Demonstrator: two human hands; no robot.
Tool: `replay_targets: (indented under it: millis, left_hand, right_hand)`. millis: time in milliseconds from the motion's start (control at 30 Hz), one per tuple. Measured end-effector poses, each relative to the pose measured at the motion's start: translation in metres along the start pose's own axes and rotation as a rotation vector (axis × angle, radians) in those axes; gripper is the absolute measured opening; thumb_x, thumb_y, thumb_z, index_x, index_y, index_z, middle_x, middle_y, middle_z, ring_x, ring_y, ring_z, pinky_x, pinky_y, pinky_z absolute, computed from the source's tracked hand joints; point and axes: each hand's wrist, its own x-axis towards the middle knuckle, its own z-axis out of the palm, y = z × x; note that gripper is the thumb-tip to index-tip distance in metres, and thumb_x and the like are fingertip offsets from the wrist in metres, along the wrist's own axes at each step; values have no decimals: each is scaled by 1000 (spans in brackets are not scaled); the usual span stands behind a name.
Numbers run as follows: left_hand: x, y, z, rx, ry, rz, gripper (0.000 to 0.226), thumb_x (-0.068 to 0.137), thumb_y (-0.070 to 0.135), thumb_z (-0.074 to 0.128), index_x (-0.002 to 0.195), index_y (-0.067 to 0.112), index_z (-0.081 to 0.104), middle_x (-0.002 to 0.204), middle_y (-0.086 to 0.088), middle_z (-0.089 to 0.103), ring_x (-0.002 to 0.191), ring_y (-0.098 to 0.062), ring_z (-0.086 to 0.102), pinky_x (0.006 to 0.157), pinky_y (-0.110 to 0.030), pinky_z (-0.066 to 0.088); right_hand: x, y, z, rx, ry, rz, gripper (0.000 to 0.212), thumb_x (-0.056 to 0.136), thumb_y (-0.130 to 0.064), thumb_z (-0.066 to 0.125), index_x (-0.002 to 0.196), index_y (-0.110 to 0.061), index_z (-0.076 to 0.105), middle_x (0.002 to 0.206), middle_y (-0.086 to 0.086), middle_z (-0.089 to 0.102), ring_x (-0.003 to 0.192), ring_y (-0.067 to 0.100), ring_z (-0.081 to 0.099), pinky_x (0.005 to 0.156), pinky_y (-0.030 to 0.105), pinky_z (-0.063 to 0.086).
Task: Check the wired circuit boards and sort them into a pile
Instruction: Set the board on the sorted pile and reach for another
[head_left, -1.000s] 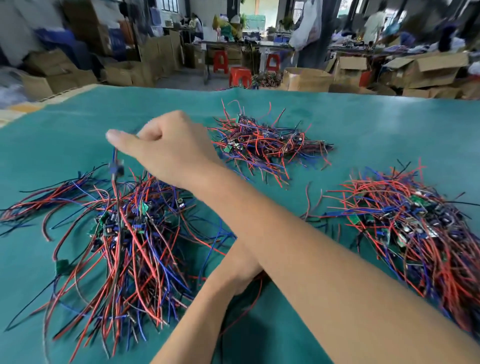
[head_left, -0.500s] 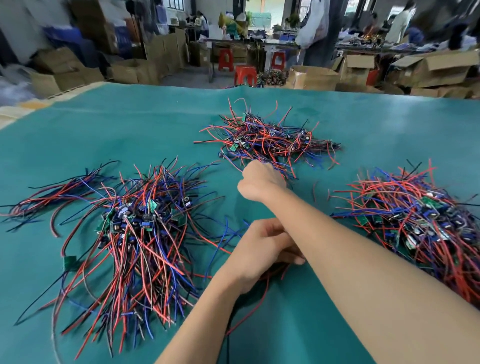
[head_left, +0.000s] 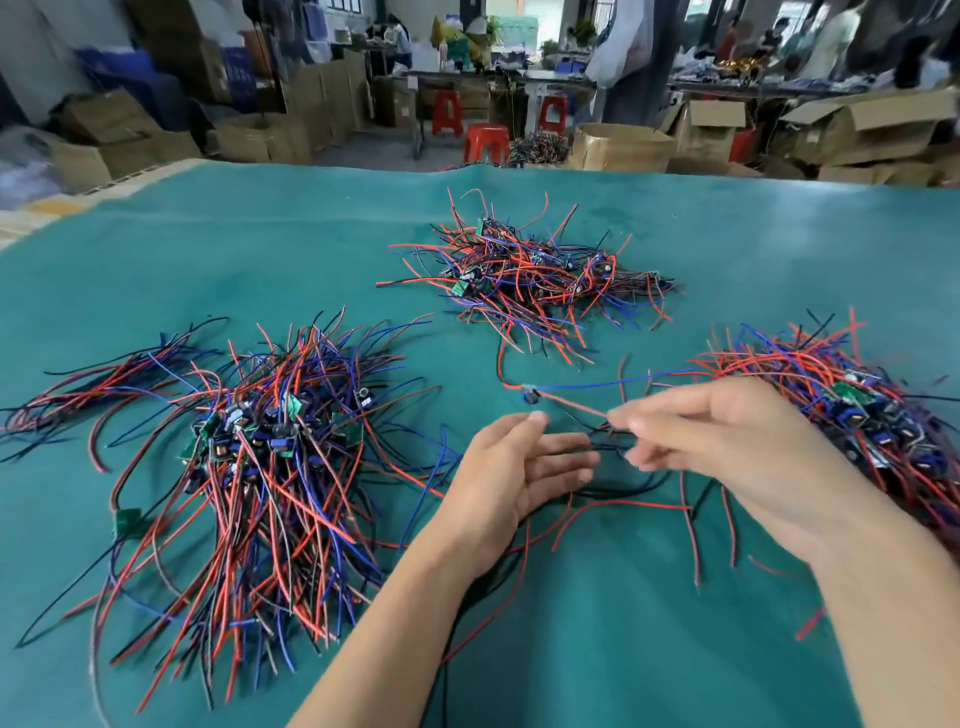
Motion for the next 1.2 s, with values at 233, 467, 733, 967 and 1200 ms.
replay_targets:
  millis: [233, 467, 733, 967, 1200]
  left_hand:
    - [0, -3, -6, 78, -36, -4, 19, 102, 12, 52, 108, -5, 56, 89, -16, 74, 74, -21, 72, 69, -27, 59]
    - [-1, -3, -5, 100, -38, 0, 13, 98, 8, 56, 107, 0, 58, 96, -21, 73, 78, -22, 72, 77, -29, 61]
    - [-1, -7, -2, 155, -55, 45, 20, 102, 6, 46, 108, -3, 62, 84, -15, 70, 70, -18, 70, 70, -26, 59]
    - [-2, -7, -4, 231, -52, 67, 19, 97, -3, 49, 106, -3, 66, 84, -16, 66, 71, -23, 67, 75, -27, 59]
    - [-3, -6, -3, 177, -70, 90, 31, 100, 30, 54, 118, 5, 59, 119, -10, 71, 92, -28, 71, 71, -30, 58]
  right_hand:
    - [-12, 18, 0, 129, -348, 74, 29, 74, -19, 83, 100, -6, 81, 104, 22, 76, 68, 19, 70, 64, 25, 54]
    - [0, 34, 26, 75, 63, 18, 14, 70, -27, 68, 69, -15, 76, 76, 12, 75, 53, 22, 58, 43, 26, 36]
    - [-1, 45, 52, -563, 344, -260, 24, 85, -31, 72, 107, -21, 78, 98, -7, 78, 90, 21, 68, 88, 40, 54]
    - [5, 46, 46, -138, 411, -119, 20, 91, -13, 71, 84, -29, 81, 77, -11, 77, 62, 1, 68, 62, 23, 53]
    - [0, 28, 32, 755, 174, 186, 16, 77, -16, 73, 88, -10, 83, 76, 8, 74, 53, 7, 57, 39, 16, 36]
